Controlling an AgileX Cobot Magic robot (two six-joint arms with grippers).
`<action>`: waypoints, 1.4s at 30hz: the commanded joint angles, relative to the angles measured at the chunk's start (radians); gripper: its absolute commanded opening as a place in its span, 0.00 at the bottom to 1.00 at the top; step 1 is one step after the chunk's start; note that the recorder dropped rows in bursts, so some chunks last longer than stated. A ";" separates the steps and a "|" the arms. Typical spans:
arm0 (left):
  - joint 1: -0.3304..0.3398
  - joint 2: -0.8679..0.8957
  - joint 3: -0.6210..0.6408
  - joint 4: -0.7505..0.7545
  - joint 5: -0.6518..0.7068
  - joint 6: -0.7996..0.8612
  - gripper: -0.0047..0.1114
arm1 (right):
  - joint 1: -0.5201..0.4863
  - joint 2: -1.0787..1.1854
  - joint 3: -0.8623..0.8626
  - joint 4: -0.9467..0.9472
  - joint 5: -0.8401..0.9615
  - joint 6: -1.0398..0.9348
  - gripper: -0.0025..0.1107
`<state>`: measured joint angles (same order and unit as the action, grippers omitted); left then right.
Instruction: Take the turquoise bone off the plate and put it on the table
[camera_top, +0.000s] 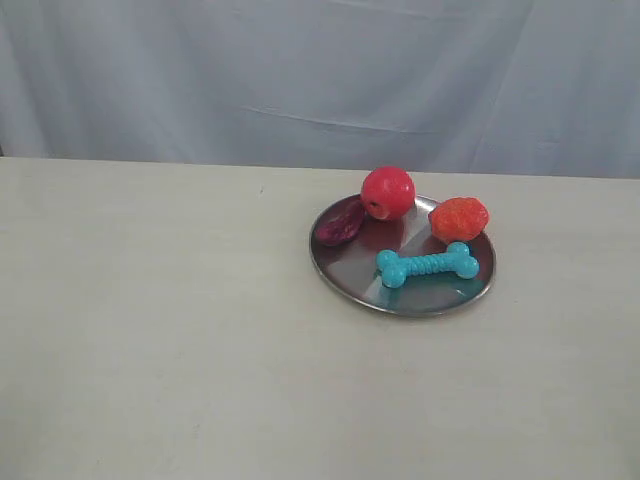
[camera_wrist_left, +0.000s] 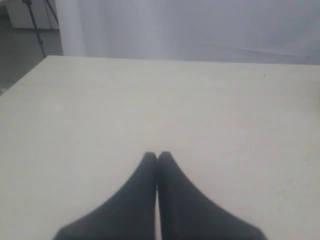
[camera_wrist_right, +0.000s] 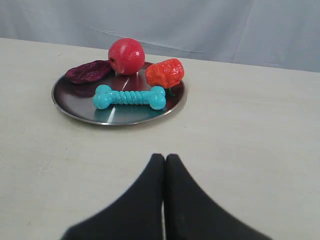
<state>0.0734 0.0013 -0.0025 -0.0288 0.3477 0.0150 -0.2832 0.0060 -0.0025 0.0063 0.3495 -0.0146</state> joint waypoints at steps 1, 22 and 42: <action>0.004 -0.001 0.003 -0.005 -0.005 -0.004 0.04 | -0.004 -0.006 0.002 -0.006 -0.005 0.002 0.02; 0.004 -0.001 0.003 -0.005 -0.005 -0.004 0.04 | -0.004 -0.006 0.002 -0.006 -0.005 0.002 0.02; 0.004 -0.001 0.003 -0.005 -0.005 -0.004 0.04 | -0.004 -0.006 0.002 -0.042 -0.608 -0.009 0.02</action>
<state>0.0734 0.0013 -0.0025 -0.0288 0.3477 0.0150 -0.2832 0.0060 -0.0009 -0.0245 -0.1989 -0.0181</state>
